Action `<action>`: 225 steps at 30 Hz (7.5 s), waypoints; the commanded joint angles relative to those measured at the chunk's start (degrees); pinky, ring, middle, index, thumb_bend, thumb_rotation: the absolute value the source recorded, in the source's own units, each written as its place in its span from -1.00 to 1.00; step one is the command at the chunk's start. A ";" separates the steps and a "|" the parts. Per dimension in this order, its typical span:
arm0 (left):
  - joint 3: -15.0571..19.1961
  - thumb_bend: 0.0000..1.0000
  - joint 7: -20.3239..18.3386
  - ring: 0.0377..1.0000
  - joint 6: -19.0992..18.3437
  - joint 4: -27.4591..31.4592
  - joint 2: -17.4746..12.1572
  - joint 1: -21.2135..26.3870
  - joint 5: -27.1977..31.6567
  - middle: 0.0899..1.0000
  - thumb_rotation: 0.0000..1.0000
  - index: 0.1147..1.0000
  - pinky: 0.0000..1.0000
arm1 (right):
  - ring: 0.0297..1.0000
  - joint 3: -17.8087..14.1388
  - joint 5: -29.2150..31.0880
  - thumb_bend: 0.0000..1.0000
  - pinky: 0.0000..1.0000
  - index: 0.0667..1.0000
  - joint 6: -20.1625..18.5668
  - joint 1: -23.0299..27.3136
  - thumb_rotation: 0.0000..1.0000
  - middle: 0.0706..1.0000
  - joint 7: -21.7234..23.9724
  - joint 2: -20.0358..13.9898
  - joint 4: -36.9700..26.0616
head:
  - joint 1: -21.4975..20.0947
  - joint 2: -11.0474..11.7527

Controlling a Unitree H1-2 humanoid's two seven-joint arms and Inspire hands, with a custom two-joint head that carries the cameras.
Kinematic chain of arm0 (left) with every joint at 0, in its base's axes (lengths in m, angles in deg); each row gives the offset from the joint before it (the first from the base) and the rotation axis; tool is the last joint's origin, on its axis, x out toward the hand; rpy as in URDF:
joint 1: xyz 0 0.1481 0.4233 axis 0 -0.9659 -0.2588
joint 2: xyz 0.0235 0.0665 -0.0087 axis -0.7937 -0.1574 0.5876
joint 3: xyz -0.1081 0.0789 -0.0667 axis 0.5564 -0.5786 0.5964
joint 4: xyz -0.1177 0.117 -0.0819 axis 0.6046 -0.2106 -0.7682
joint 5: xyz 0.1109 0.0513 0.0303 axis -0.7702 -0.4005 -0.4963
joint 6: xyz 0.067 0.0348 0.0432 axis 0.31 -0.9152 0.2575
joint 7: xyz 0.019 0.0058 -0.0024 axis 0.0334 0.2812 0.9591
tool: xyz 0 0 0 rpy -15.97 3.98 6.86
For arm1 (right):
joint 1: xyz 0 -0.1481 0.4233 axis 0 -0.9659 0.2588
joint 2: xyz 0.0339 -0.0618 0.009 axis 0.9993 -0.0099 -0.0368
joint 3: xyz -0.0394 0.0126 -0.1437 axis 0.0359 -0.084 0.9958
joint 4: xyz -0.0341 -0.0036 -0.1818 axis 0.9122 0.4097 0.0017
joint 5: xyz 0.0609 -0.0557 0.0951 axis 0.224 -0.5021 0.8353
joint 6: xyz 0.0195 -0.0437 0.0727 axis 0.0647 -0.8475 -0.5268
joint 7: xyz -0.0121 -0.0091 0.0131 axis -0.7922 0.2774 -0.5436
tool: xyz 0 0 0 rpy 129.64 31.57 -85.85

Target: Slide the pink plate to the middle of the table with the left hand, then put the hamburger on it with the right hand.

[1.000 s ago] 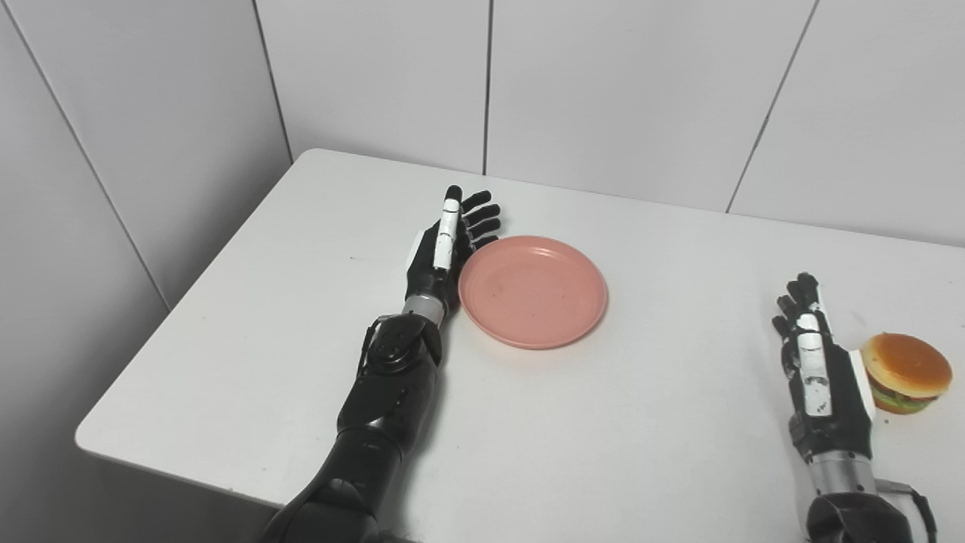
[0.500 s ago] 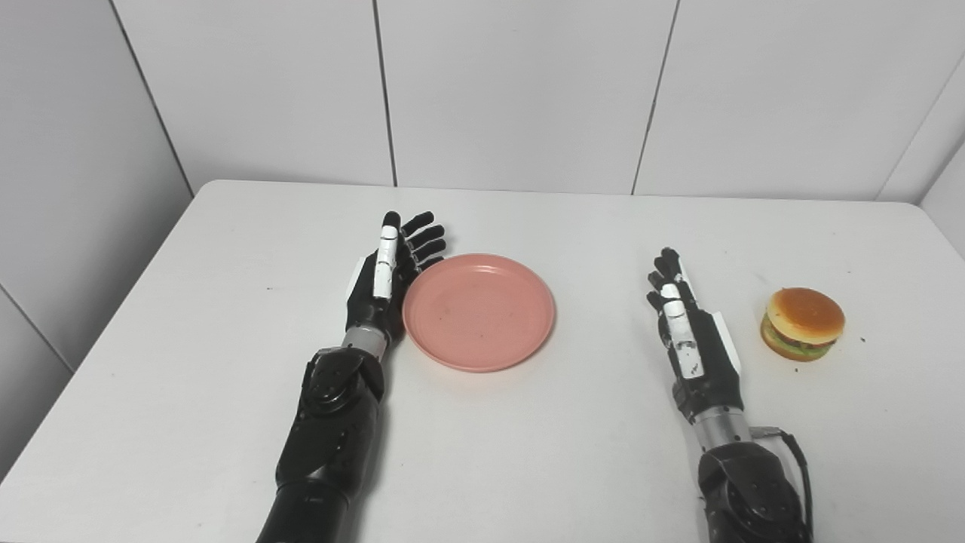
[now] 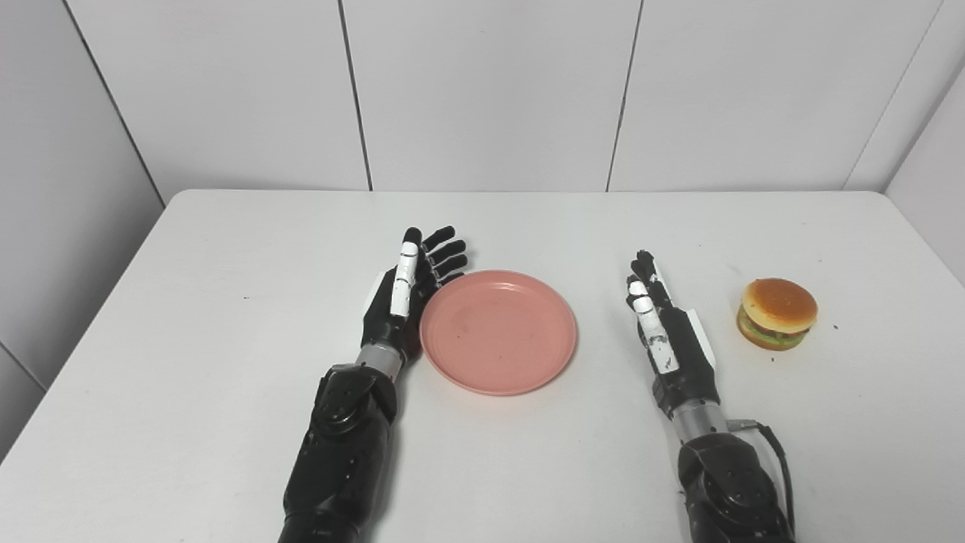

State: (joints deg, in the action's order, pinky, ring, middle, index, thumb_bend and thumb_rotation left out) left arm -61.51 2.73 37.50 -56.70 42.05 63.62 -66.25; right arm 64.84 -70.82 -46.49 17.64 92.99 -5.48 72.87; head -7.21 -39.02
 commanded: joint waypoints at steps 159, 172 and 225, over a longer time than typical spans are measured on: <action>-1.63 0.26 -4.47 0.71 0.69 1.35 1.66 -4.12 -0.04 0.68 0.98 0.63 0.67 | -0.66 8.93 -32.77 0.05 -0.73 -0.11 -6.97 12.17 -1.00 -0.14 0.64 -25.16 -12.78 | -11.88 0.32; -1.99 0.27 -3.77 0.75 -0.95 3.52 2.11 -5.11 -0.43 0.69 0.99 0.64 0.72 | -0.51 13.72 -34.62 0.04 -0.63 -0.07 -8.65 16.03 -1.00 -0.17 5.37 -17.37 -17.17 | -9.62 -0.51; -3.79 0.32 -0.27 0.72 -2.37 6.42 4.94 -5.97 -1.67 0.67 0.92 0.63 0.75 | -0.32 20.76 -36.68 0.04 -0.41 -0.03 1.12 14.33 -1.00 -0.24 10.67 -16.65 -5.41 | 1.23 -3.33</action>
State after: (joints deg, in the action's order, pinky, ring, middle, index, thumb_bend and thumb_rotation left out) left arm -65.29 1.91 36.60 -49.78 46.58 57.96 -67.60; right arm 86.32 -107.81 -47.44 30.14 104.72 -21.72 68.82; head -6.06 -42.28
